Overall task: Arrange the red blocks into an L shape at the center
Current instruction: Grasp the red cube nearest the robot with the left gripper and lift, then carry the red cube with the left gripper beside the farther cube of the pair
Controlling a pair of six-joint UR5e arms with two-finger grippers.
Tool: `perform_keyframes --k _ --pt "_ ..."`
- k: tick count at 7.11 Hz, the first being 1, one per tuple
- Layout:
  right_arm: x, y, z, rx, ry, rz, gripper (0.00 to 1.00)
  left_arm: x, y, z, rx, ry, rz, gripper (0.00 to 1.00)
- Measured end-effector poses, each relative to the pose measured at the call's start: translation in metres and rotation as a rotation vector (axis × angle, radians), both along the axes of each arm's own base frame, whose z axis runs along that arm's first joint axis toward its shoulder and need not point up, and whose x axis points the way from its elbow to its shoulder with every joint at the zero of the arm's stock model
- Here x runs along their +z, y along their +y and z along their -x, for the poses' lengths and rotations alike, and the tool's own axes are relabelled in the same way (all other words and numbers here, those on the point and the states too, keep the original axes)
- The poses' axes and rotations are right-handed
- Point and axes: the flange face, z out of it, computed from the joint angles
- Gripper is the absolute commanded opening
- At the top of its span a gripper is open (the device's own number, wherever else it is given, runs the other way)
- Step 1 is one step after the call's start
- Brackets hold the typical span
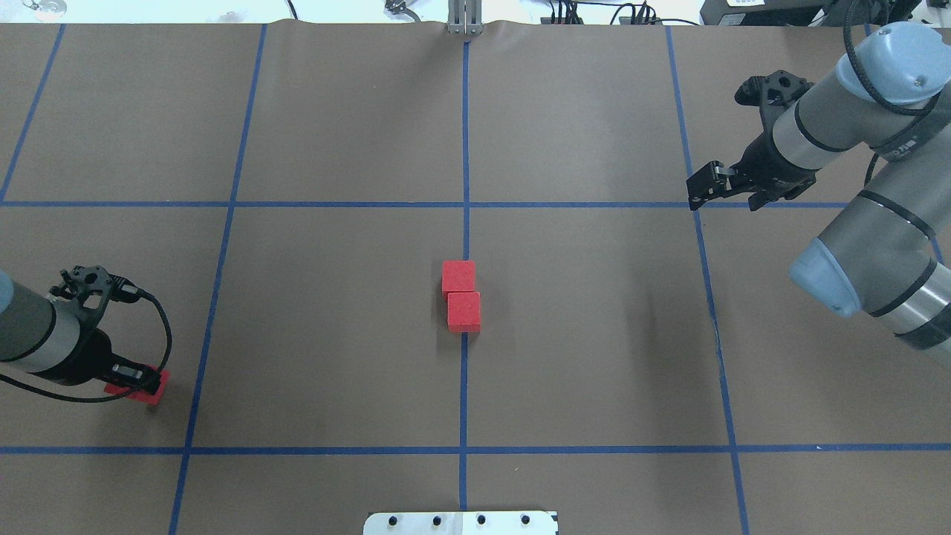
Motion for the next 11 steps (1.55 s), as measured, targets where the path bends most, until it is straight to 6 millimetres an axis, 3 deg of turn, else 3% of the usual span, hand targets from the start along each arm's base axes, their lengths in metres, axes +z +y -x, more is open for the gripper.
perform_keyframes --k 2,3,5,6,7,9,11 --pt "-0.002 0.001 -0.001 0.001 -0.003 -0.003 0.99 -0.047 -0.052 0.005 -0.209 -0.052 0.206 0.0" --pt "-0.002 0.0 -0.002 0.003 -0.003 -0.003 0.99 -0.076 -0.076 -0.014 -0.344 -0.047 0.327 0.0" --pt "0.0 -0.003 -0.006 0.013 0.004 -0.004 0.99 -0.13 -0.136 -0.086 -0.602 -0.047 0.6 0.0" --pt "0.002 -0.004 -0.008 0.017 0.008 -0.003 0.99 -0.151 -0.148 -0.112 -0.725 -0.054 0.741 0.0" --pt "0.003 -0.004 -0.008 0.019 0.01 -0.002 0.99 -0.17 -0.146 -0.133 -0.839 -0.053 0.881 0.0" --pt "0.005 -0.004 -0.009 0.022 0.013 0.0 0.99 -0.207 -0.124 -0.188 -1.021 -0.062 1.1 0.0" --pt "0.006 -0.005 -0.013 0.032 0.014 0.006 0.99 -0.24 -0.116 -0.239 -1.167 -0.076 1.235 0.0"
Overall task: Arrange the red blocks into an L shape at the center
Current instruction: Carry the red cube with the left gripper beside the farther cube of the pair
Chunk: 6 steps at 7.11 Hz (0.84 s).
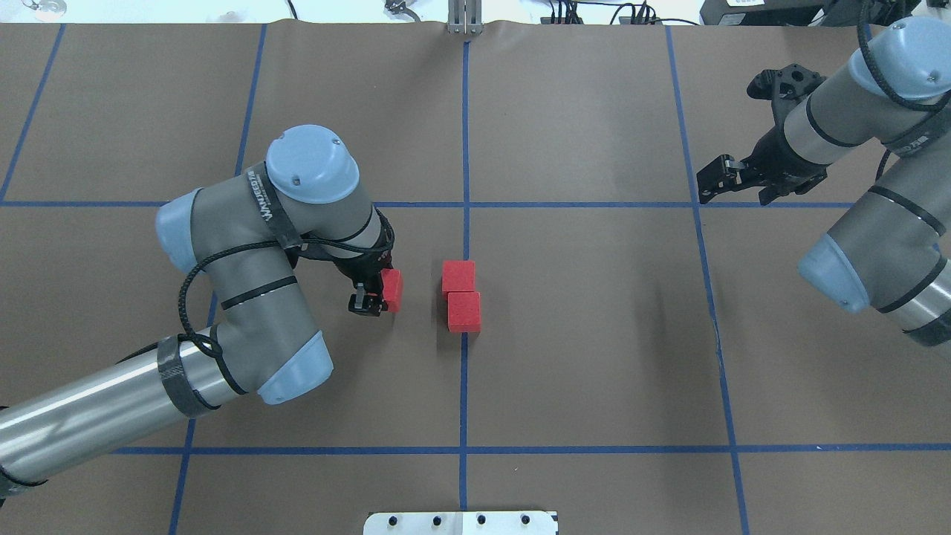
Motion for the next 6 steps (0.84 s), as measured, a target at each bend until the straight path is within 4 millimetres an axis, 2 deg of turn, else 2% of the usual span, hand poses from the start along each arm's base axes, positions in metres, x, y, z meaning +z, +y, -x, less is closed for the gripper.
perform_keyframes --k 2,6 --pt "0.001 -0.001 -0.004 0.011 0.0 0.006 0.99 -0.014 0.001 -0.014 -0.057 -0.004 0.047 0.0" --pt "0.002 -0.001 -0.004 0.013 0.002 0.008 0.99 -0.016 -0.005 -0.023 -0.067 -0.001 0.048 0.0"
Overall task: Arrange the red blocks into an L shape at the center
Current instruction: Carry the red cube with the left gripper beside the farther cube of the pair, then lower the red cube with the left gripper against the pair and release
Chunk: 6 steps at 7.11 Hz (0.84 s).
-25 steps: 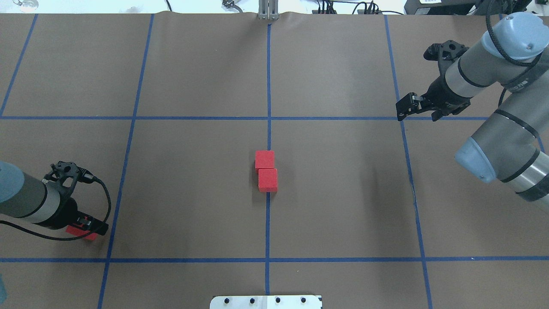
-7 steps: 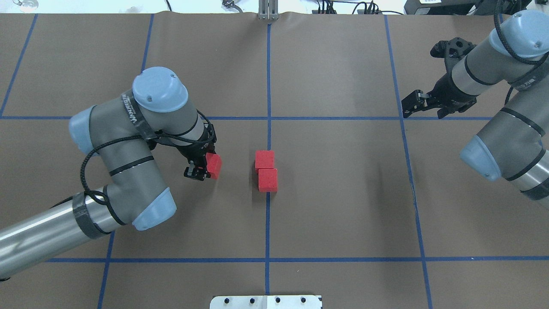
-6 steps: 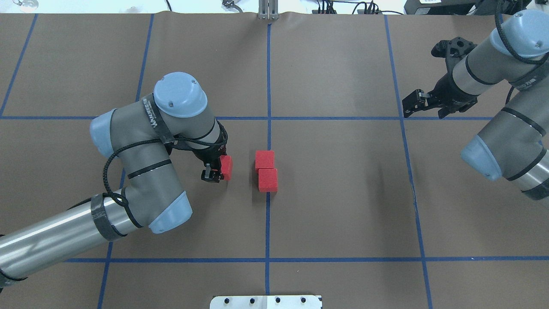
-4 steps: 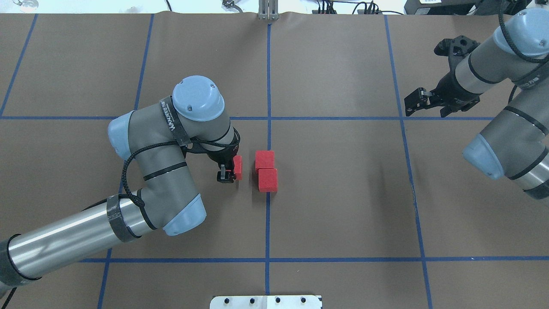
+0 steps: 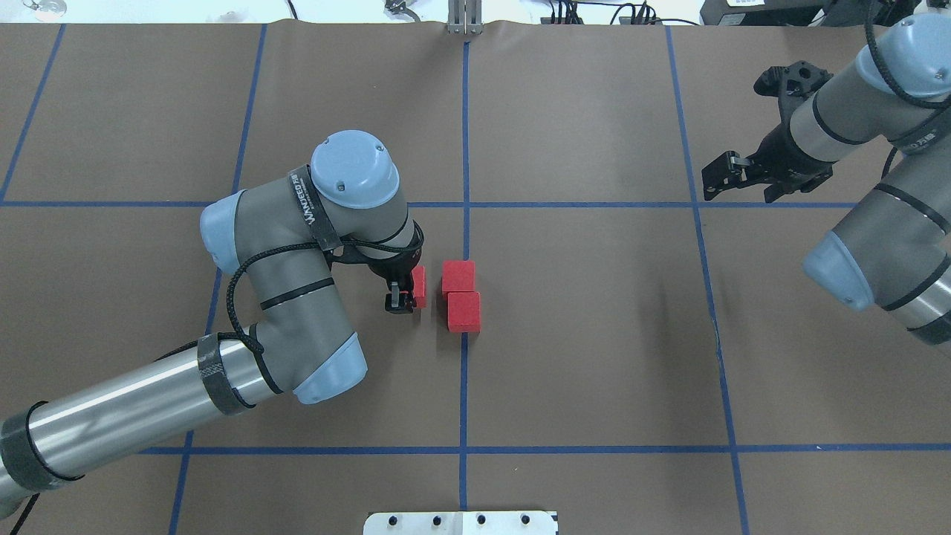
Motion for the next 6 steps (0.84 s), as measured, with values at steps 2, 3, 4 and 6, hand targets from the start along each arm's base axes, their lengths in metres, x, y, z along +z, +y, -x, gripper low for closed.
perform_keyframes --k 2,3,4,6 --pt "0.0 0.0 0.001 -0.001 0.0 0.001 0.99 -0.003 -0.007 -0.011 0.0 0.009 -0.006 0.0" --pt "0.0 0.0 0.001 -0.001 0.0 0.0 0.99 -0.004 -0.009 -0.015 0.0 0.01 -0.007 0.0" --pt "0.0 0.0 0.001 -0.001 0.0 0.001 0.99 -0.005 -0.011 -0.017 -0.001 0.009 -0.006 0.0" --pt "0.0 0.0 0.001 -0.001 0.0 0.001 0.99 -0.005 -0.013 -0.018 -0.003 0.008 -0.005 0.0"
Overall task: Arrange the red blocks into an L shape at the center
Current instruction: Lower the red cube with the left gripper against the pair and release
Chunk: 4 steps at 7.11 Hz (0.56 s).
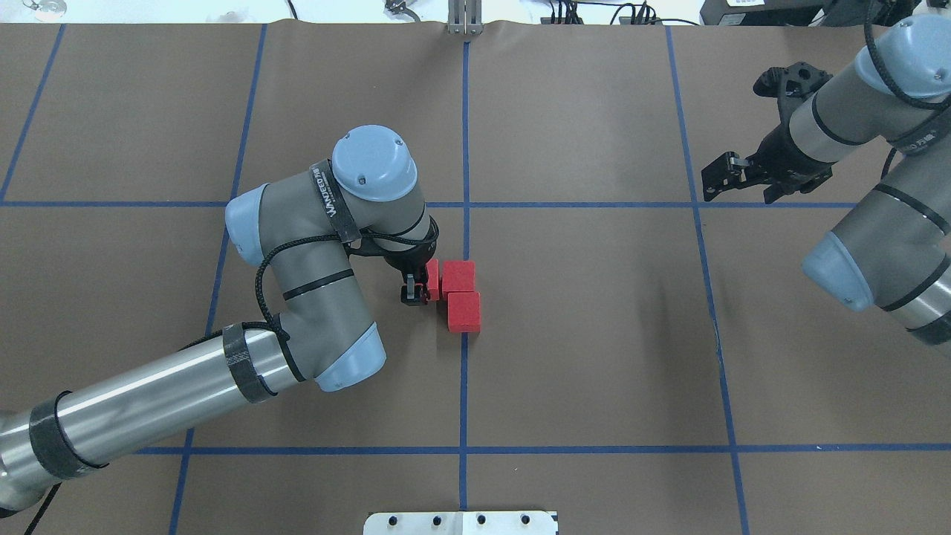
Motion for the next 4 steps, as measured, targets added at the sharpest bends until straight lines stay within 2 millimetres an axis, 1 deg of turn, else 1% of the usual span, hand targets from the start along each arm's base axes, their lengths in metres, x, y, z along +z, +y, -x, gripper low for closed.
perform_keyframes --k 4 --pt "-0.0002 0.0 0.0 0.0 0.0 0.0 0.99 -0.0063 -0.0053 -0.0056 -0.004 -0.003 0.004 0.0"
